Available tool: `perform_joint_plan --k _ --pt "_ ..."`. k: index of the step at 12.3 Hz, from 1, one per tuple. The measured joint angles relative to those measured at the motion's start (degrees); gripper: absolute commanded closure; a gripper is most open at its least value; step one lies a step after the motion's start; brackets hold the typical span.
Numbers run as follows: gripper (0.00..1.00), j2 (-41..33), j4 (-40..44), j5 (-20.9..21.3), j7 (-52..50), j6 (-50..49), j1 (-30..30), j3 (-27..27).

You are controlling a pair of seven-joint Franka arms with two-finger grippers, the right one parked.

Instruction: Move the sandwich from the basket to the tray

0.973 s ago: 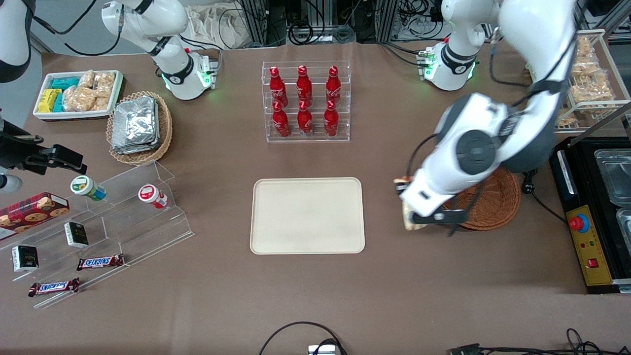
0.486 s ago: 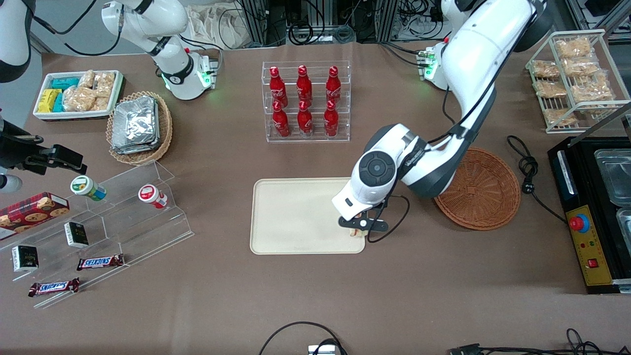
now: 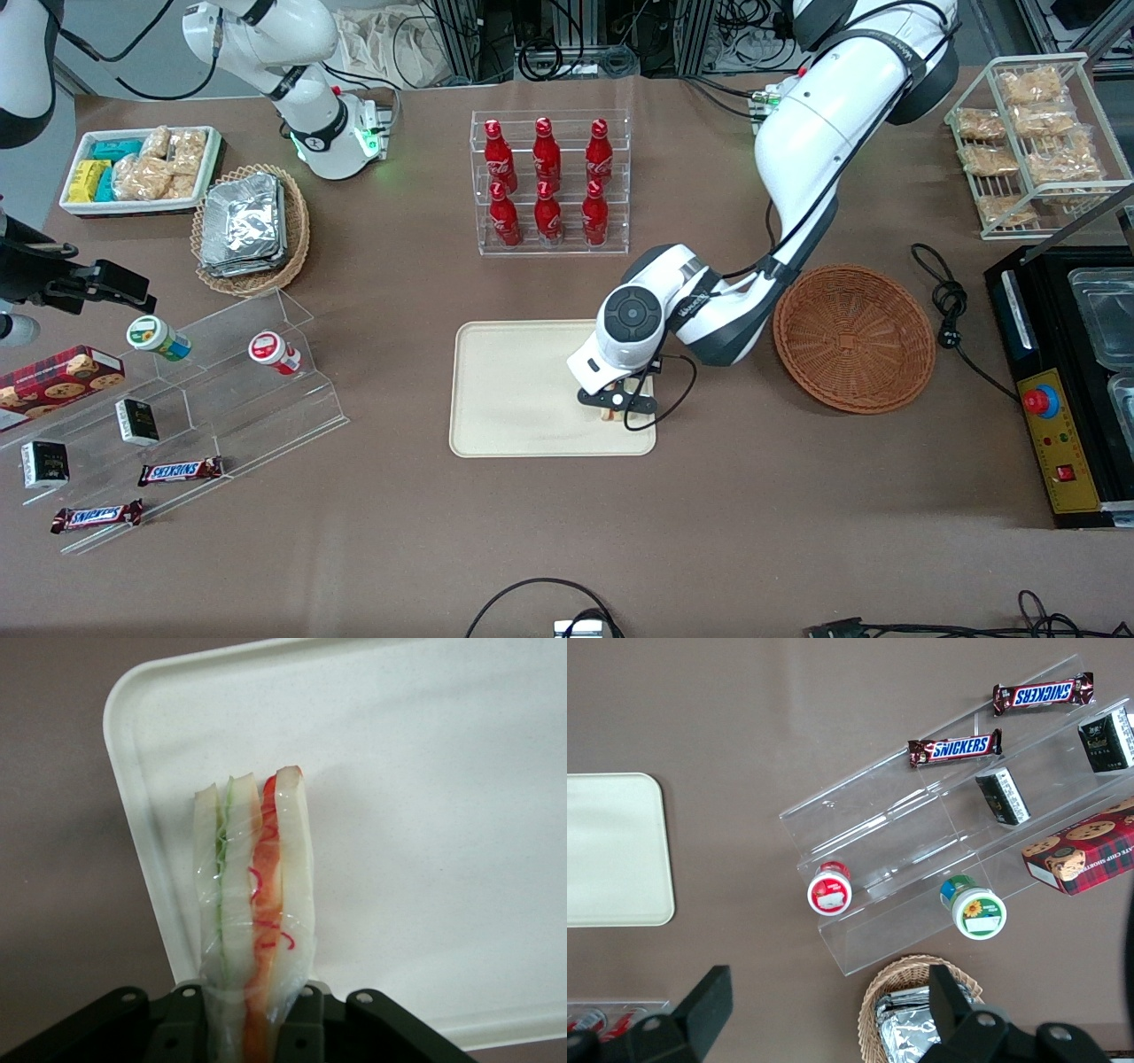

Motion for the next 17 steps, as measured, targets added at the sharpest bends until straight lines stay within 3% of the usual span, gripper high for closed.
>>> perform_joint_plan --k 1,2,3,9,12,15,17 --pt "0.68 0.15 -0.03 0.01 -0.08 -0.06 0.01 0.19" --pt "0.10 0.24 -0.11 0.02 -0.15 -0.09 0.06 0.42" --pt "0.00 0.31 -0.15 0.03 -0.25 -0.16 0.10 0.69" --pt "0.00 0.16 0.10 0.04 -0.58 -0.25 0.18 1.97" --pt "0.00 -3.39 1.16 0.03 -0.75 -1.98 0.89 2.01" --pt "0.00 -10.63 -0.57 -0.03 4.52 -5.85 6.01 1.08" --pt "0.00 -16.58 -7.33 -1.15 7.00 -5.43 12.32 -1.65"
